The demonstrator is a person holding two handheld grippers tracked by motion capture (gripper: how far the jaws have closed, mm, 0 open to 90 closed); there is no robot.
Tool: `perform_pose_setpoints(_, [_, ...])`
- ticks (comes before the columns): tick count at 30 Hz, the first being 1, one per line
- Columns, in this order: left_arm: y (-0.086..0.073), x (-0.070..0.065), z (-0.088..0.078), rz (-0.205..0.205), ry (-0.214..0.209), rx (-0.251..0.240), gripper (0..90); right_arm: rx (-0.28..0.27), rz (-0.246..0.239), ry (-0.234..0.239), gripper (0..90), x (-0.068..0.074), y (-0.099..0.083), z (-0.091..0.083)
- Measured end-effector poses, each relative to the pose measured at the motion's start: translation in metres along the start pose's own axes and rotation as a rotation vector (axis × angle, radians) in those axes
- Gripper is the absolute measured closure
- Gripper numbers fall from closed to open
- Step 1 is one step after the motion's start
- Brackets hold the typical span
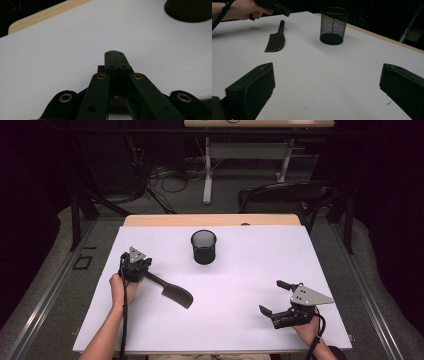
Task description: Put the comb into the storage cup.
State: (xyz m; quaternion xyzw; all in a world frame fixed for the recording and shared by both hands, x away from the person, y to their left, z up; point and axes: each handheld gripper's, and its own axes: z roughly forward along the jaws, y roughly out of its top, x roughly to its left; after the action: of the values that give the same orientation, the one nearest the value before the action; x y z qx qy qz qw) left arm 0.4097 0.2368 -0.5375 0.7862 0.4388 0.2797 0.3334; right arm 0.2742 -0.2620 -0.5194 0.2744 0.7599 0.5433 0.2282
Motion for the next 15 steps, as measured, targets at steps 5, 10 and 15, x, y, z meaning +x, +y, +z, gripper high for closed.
perform_pose_setpoints(5, [-0.0035,0.0043,0.0026,-0.008,0.011,0.026,90.0,0.003,-0.002,0.002,0.0,0.0003,0.0000,0.0002])
perform_pose_setpoints(10, [-0.0054,0.0042,0.0062,0.000,0.016,0.042,90.0,0.007,-0.001,0.004,0.0,0.0006,-0.0001,0.0010])
perform_pose_setpoints(15, [-0.0073,0.0041,0.0091,0.009,0.011,0.058,90.0,0.007,-0.001,0.005,0.0,0.0005,-0.0002,0.0007])
